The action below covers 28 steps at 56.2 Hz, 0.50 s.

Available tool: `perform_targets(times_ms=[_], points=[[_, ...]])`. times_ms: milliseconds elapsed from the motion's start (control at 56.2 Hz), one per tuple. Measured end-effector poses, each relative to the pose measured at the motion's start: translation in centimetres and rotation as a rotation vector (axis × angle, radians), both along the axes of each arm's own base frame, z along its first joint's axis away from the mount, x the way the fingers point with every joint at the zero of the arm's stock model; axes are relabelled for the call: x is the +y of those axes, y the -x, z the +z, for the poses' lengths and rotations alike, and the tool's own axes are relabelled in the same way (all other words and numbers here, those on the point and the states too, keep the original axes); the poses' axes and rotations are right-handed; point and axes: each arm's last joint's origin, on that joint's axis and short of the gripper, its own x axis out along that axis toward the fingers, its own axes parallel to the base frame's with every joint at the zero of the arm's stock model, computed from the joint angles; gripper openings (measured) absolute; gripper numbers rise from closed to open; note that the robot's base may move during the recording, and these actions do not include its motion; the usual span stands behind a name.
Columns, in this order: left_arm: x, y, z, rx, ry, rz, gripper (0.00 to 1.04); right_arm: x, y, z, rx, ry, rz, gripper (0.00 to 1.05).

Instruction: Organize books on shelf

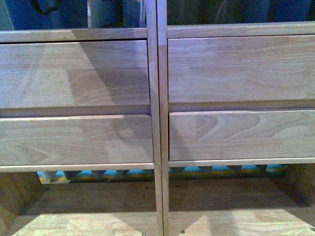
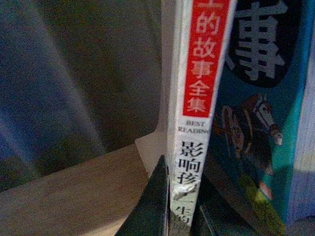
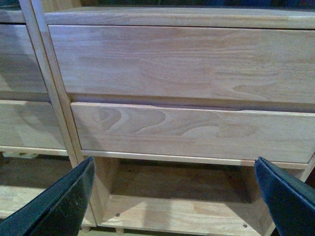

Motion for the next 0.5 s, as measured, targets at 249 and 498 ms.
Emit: perform_targets(times_ms=[249,498], points=[[-0.7,0.2,-0.7,0.024,-0.017,0.018,0.28,0.0,0.0,0.0,0.000,0.000,0.000,0.98],[-0.4,1.6,-1.4,0.006,0.004,0.075,0.65,0.0,0.0,0.0,0.000,0.000,0.000,0.98]])
